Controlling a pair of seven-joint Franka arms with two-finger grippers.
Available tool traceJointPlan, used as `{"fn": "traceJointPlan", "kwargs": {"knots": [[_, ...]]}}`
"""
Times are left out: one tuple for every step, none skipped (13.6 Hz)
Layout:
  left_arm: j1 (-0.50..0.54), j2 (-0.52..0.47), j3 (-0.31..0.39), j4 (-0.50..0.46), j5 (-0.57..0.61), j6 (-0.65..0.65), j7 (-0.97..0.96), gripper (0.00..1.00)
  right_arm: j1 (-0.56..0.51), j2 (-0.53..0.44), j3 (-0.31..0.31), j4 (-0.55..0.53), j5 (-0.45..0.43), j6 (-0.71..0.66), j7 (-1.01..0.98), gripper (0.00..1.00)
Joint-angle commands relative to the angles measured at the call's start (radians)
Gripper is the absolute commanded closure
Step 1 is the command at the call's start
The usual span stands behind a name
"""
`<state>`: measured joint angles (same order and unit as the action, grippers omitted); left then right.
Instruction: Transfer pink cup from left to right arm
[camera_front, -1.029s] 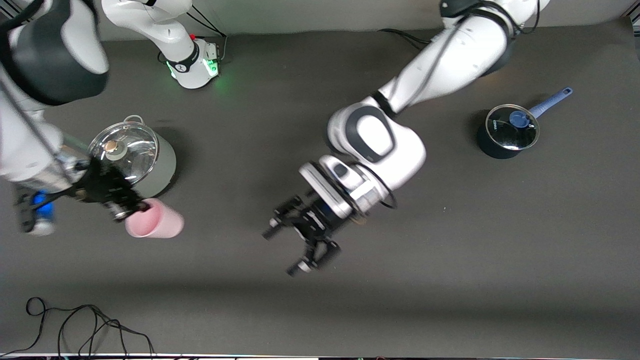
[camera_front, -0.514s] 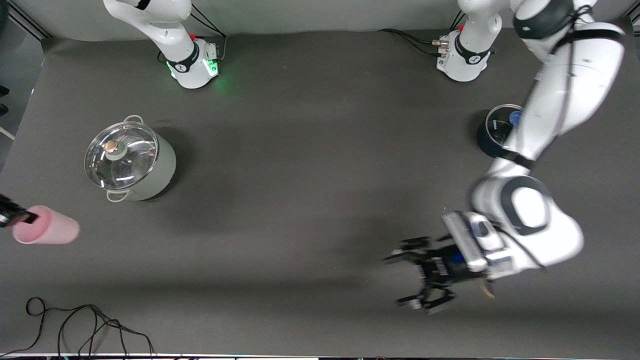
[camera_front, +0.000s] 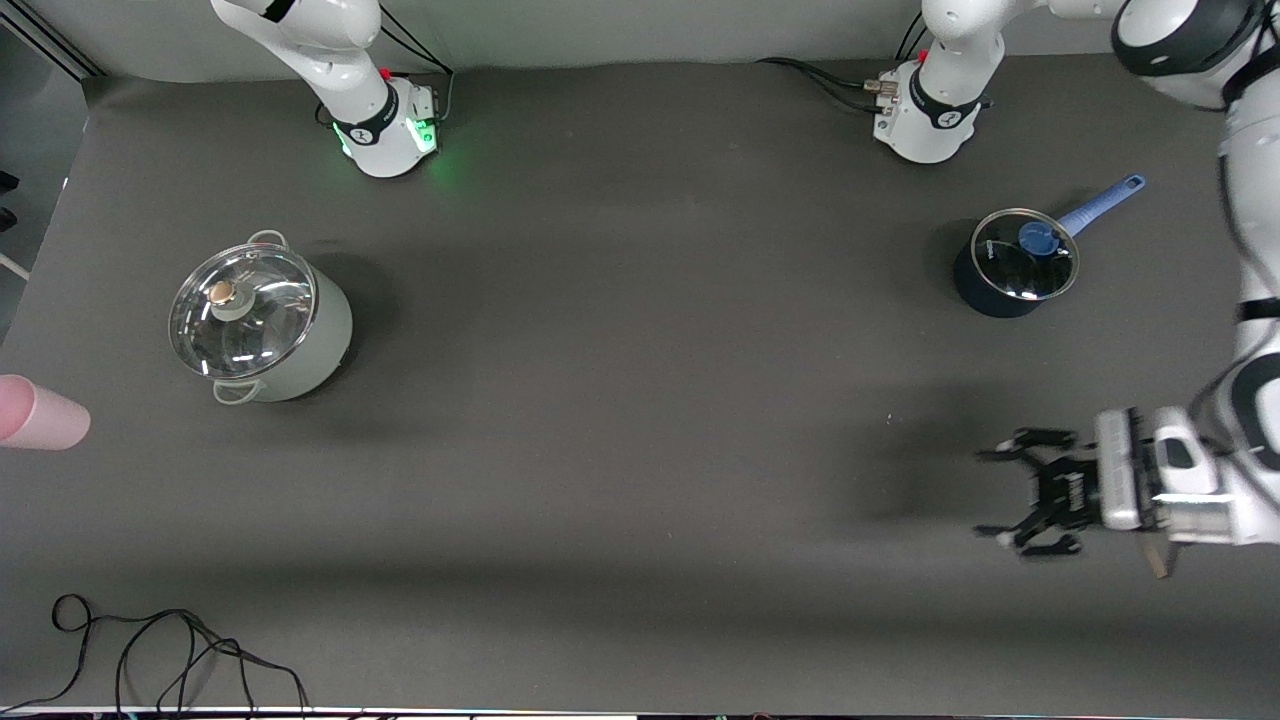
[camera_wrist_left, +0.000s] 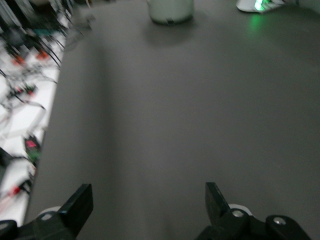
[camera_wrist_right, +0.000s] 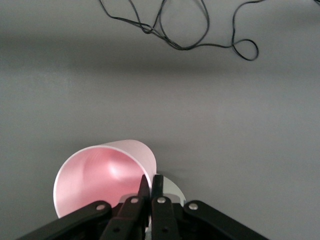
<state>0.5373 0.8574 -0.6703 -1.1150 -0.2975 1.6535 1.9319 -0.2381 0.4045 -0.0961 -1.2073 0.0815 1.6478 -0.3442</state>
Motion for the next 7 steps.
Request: {"fn": "traceJointPlan", "kwargs": {"knots": [[0.030,-0.200,0.017,-0.055,0.234,-0.130,-0.160,0.00,0.051,0.022,-0.002,-0.108,-0.013,0.139,-0.025,1.00],[0.033,-0.248,0.018,-0.055,0.306,-0.183,-0.206,0.00,0.066,0.033,-0.001,-0.167,-0.013,0.209,-0.024,1.00],[0.035,-0.291,0.018,-0.055,0.390,-0.214,-0.241,0.00,0.078,0.036,-0.001,-0.213,-0.013,0.269,-0.025,1.00],[0.035,-0.329,0.017,-0.055,0.472,-0.225,-0.254,0.00,0.082,0.052,0.003,-0.248,-0.013,0.323,-0.024,1.00],[0.032,-0.371,0.017,-0.055,0.526,-0.227,-0.258,0.00,0.101,0.081,0.003,-0.264,-0.014,0.366,-0.024,1.00],[0.033,-0.406,0.017,-0.055,0.555,-0.228,-0.275,0.00,0.108,0.117,0.003,-0.264,-0.014,0.395,-0.025,1.00],[0.036,-0.431,0.018,-0.054,0.578,-0.230,-0.306,0.00,0.111,0.155,0.003,-0.262,-0.016,0.423,-0.024,1.00]]}}
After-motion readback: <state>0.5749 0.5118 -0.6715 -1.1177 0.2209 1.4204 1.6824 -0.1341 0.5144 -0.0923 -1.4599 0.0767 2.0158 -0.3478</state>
